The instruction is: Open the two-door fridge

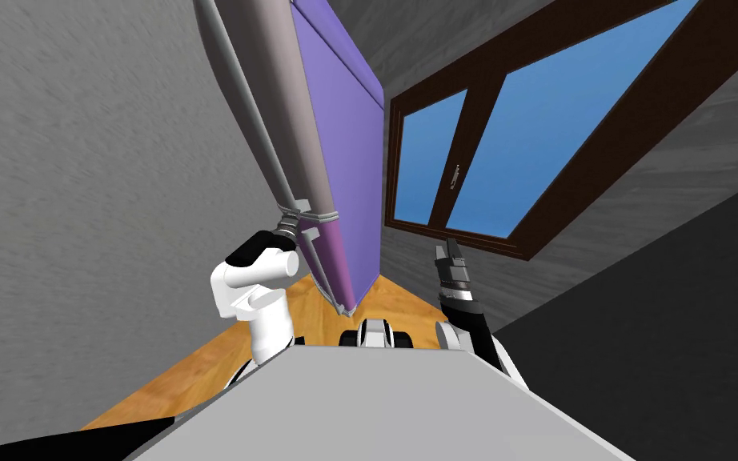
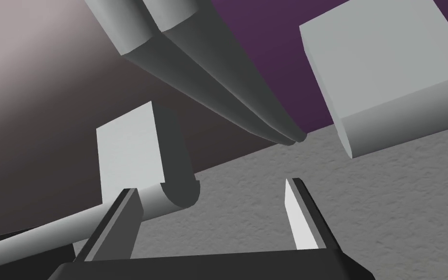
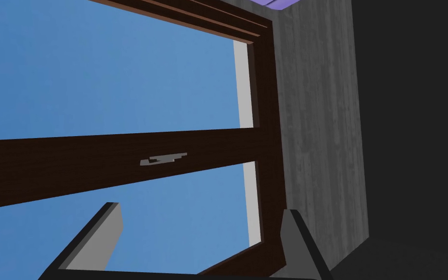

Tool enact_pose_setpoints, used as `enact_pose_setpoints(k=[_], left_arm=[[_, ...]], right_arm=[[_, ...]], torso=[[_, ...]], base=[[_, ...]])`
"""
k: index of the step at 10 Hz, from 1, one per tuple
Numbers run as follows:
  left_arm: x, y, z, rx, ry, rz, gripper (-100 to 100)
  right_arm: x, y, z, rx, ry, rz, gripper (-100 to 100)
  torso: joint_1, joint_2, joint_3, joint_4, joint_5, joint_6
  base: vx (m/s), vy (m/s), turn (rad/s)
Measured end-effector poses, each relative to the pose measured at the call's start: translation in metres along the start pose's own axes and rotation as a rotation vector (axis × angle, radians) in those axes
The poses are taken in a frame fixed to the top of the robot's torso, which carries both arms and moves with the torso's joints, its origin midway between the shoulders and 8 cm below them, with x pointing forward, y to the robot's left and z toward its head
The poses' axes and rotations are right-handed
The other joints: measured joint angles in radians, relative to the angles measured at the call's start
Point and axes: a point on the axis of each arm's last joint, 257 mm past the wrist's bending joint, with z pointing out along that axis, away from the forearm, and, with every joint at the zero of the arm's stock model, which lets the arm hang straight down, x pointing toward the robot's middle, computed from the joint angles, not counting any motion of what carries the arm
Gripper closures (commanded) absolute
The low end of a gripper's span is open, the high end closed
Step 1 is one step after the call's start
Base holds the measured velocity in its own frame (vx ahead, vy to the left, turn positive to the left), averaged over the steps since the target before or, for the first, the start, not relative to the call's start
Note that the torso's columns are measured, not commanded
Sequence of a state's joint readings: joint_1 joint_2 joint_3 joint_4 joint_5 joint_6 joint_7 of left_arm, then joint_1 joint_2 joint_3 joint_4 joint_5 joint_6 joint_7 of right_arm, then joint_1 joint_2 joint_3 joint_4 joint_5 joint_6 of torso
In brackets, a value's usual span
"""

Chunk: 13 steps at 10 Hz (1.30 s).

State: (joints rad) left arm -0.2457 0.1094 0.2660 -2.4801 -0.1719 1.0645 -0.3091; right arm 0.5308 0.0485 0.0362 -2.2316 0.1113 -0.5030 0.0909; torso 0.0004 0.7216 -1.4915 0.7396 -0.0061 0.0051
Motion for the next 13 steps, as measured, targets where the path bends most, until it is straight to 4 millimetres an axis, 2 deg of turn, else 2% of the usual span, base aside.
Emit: enact_pose_setpoints(k=[2,5,9,10,13], left_arm=[[-0.006,-0.006,-0.007,-0.008,-0.015,0.001,-100],[-0.022,-0.028,-0.020,0.031,-0.044,0.000,-100],[-0.028,-0.037,-0.025,0.036,-0.052,0.001,-100],[-0.028,-0.037,-0.026,0.035,-0.050,0.001,100],[-0.028,-0.041,-0.024,0.062,-0.057,-0.002,100]], right_arm=[[0.000,0.000,0.000,0.000,0.000,0.000,0],[0.000,0.000,0.000,0.000,0.000,0.000,0],[0.000,0.000,0.000,0.000,0.000,0.000,0],[0.000,0.000,0.000,0.000,0.000,0.000,0],[0.000,0.000,0.000,0.000,0.000,0.000,0]], torso=[[0.001,-0.002,-0.001,-0.001,0.000,0.002],[0.002,0.008,0.009,-0.003,0.006,-0.004],[0.001,0.015,0.014,-0.002,0.007,-0.005],[0.001,0.014,0.013,-0.003,0.007,-0.005],[0.004,0.014,0.015,-0.006,0.010,-0.006]], base=[[0.046,-0.028,0.002],[0.050,-0.002,-0.009],[0.069,0.030,-0.019],[-0.039,-0.015,0.029],[-0.078,0.026,-0.008]])
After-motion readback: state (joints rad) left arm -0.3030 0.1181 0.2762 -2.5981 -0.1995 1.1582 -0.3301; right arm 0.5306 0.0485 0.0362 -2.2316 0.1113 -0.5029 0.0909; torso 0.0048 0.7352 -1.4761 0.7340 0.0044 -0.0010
